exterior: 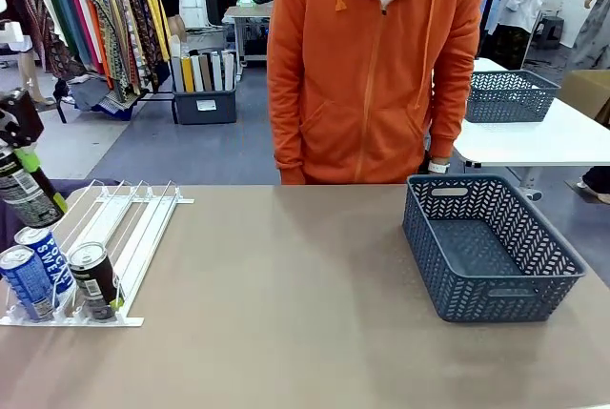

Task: Retrieve and store the cans from the dispenser.
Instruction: Pick up one can from the Automatic Can Dispenser and place it in the middle of the table.

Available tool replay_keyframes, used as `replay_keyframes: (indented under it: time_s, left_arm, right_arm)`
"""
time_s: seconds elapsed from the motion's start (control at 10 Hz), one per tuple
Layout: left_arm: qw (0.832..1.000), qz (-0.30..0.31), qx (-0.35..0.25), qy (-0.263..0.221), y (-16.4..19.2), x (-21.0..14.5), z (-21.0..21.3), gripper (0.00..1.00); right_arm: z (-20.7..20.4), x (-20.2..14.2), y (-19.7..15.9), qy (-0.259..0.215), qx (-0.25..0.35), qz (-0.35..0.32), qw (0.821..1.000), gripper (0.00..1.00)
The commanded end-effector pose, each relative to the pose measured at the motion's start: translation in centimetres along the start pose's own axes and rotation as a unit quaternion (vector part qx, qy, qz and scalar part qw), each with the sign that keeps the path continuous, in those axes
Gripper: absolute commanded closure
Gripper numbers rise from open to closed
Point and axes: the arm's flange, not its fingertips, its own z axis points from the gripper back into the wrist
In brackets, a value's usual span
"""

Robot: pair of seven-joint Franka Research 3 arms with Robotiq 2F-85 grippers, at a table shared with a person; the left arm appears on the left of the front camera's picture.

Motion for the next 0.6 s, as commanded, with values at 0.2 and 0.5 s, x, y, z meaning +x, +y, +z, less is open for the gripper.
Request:
replay_keyframes:
  time_s: [0.2, 0.5]
  left_arm:
    - [1.000, -0.005, 0.002, 0.000, -0.5, -0.1, 0.0, 1.00]
    - [0.993, -0.115, -0.030, -0.017, -15.2, 4.2, -1.2, 1.00]
  right_arm:
    - [0.0, 0.3, 0.2, -0.007, 0.010, 0.013, 1.000, 0.00]
    - [0.0, 0.3, 0.2, -0.007, 0.010, 0.013, 1.000, 0.00]
